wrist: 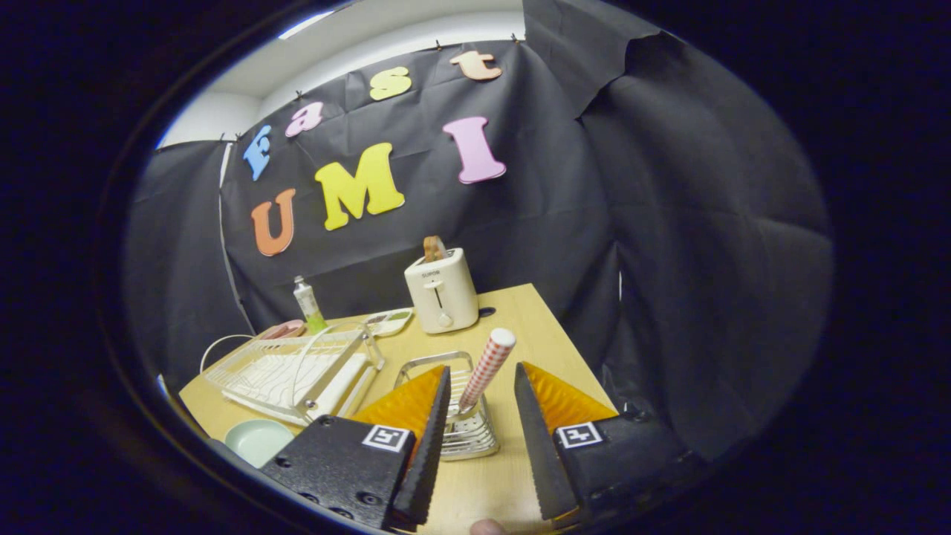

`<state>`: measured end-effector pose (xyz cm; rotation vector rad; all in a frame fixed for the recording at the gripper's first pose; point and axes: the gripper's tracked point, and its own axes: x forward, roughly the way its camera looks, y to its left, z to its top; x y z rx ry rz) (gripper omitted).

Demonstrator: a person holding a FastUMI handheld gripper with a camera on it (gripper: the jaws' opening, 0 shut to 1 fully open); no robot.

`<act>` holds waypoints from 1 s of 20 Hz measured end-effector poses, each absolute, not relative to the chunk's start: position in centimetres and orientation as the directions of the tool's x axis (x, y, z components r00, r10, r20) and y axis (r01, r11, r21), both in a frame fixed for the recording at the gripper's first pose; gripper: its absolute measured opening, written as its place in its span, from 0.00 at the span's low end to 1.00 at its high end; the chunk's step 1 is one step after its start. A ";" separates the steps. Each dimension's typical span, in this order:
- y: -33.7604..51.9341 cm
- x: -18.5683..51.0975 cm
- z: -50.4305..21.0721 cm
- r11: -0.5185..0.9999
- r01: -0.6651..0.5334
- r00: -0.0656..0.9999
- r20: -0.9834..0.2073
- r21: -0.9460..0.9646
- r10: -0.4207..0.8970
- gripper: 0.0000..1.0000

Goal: Take the plate from the dish rack, then take the spoon from the basket and place it into the plate.

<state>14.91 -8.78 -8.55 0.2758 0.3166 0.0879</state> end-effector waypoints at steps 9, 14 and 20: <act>-5.5 15.4 -7.0 0.957 -0.096 0.929 -0.320 0.274 0.185 0.13; -7.0 15.7 -5.7 0.975 -0.026 0.940 -0.328 0.220 0.099 0.08; -8.3 14.0 -0.2 0.980 0.057 0.971 -0.237 0.190 -0.011 0.08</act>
